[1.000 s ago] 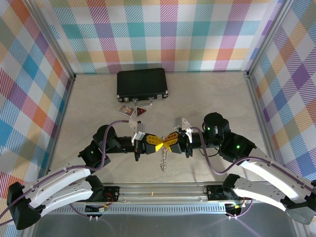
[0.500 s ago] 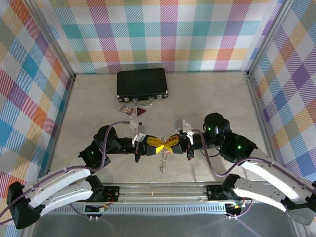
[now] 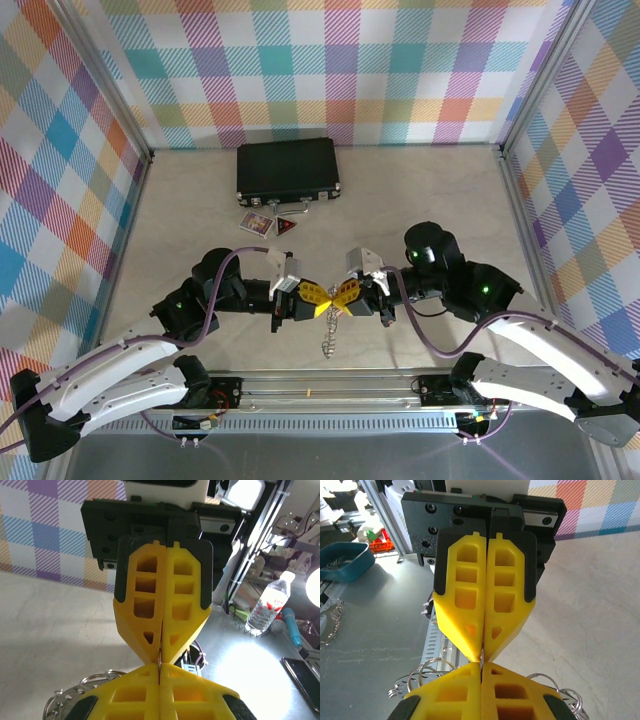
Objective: Put the keys on the keyring
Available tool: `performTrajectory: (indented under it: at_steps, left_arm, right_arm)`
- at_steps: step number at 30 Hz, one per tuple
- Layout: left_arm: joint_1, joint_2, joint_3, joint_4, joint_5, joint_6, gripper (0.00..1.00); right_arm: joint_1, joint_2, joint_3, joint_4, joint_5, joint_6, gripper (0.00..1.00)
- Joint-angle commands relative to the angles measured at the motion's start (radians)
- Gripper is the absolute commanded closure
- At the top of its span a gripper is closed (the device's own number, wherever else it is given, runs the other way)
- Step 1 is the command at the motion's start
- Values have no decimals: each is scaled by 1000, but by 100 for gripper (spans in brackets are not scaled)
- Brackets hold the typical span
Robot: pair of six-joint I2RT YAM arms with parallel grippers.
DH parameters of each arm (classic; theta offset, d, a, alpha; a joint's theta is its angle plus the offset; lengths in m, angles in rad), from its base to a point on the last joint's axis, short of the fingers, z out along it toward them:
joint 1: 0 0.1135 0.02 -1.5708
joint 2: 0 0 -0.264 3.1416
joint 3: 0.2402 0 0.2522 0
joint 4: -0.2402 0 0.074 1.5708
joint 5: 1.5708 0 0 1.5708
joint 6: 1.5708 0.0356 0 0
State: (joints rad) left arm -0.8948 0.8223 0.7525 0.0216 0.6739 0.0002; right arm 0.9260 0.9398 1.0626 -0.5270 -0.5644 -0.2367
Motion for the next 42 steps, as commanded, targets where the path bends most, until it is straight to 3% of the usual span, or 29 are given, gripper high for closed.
performTrajectory:
  at_steps: [1,4,9,13,15,22,33,39,42]
  left_arm:
    - [6,-7,38,-73,-15,31,92]
    - [5,-1,35,-66,-30,36,100]
    - [7,-31,-3,46,-59,6,100]
    - [6,-65,-48,195,-78,-37,100]
    - [7,-76,-75,273,-81,-53,100]
    - [6,-36,-103,461,-28,-99,100]
    - [5,-13,-136,592,-9,-146,100]
    - [5,-9,-136,593,3,-154,100]
    - [2,-9,-136,596,6,-159,100]
  right_arm:
    - [26,9,59,-109,-32,-70,100]
    - [31,20,75,-107,-37,-72,100]
    - [33,7,60,-27,9,-12,100]
    - [33,-72,-26,124,55,73,76]
    - [32,-104,-67,190,55,108,69]
    - [33,-114,-100,277,44,180,66]
    - [33,-108,-115,306,70,191,74]
    - [33,-93,-118,315,81,188,90]
    - [33,-86,-122,322,84,189,93]
